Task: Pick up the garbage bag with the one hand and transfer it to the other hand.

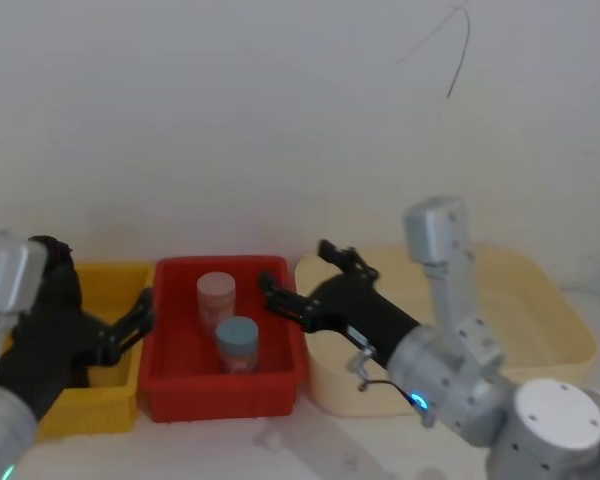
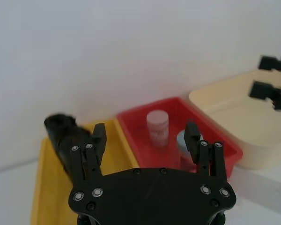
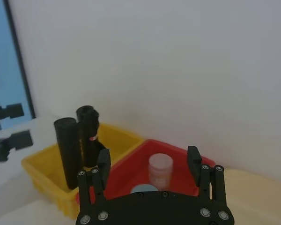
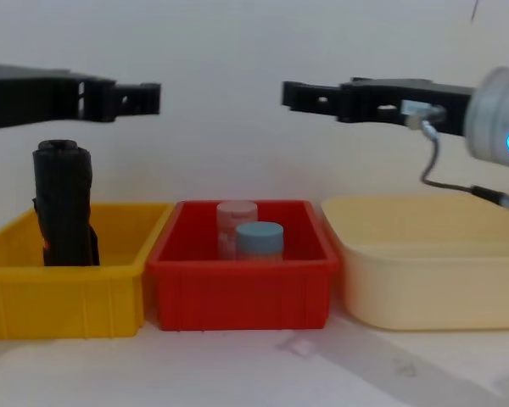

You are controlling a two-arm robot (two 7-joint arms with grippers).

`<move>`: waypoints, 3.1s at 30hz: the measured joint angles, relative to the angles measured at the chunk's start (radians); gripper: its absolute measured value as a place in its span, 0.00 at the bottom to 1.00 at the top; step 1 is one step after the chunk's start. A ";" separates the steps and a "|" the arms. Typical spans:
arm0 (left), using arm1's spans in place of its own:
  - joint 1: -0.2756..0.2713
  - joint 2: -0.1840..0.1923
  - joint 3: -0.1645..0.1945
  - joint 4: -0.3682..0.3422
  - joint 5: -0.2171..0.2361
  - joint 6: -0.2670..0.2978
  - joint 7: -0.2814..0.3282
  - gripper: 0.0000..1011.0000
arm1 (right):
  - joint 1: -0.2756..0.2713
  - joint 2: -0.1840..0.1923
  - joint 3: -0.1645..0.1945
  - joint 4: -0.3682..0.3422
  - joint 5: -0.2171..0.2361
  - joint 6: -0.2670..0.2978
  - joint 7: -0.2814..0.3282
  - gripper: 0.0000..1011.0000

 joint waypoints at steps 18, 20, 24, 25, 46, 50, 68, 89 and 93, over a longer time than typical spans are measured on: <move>0.167 0.019 -0.137 -0.025 -0.098 -0.088 -0.073 0.99 | 0.180 -0.076 -0.097 0.183 -0.064 0.034 0.038 0.99; 0.163 0.026 -0.144 -0.012 -0.108 -0.096 -0.095 0.99 | 0.184 -0.078 -0.100 0.192 -0.068 0.036 0.038 0.99; 0.146 0.042 -0.151 0.016 -0.123 -0.102 -0.138 0.99 | 0.196 -0.084 -0.110 0.212 -0.080 0.042 0.039 0.99; 0.137 0.049 -0.152 0.029 -0.127 -0.102 -0.154 0.99 | 0.198 -0.084 -0.112 0.217 -0.084 0.045 0.040 0.99; 0.036 0.141 -0.144 0.117 -0.097 0.032 -0.227 0.99 | 0.191 -0.076 -0.096 0.244 -0.094 0.070 0.053 0.99; 0.027 0.149 -0.150 0.125 -0.088 0.053 -0.223 0.99 | 0.192 -0.077 -0.090 0.251 -0.094 0.071 0.055 0.99; -0.064 0.114 -0.149 0.248 -0.083 0.052 -0.242 0.99 | 0.196 -0.080 -0.079 0.275 -0.075 0.076 0.067 0.99; -0.154 0.022 -0.107 0.392 -0.056 0.004 -0.235 0.99 | 0.188 -0.066 -0.080 0.257 -0.047 0.084 0.077 0.99; -0.160 0.014 -0.106 0.404 -0.052 0.001 -0.233 0.99 | 0.187 -0.064 -0.078 0.257 -0.042 0.083 0.075 0.99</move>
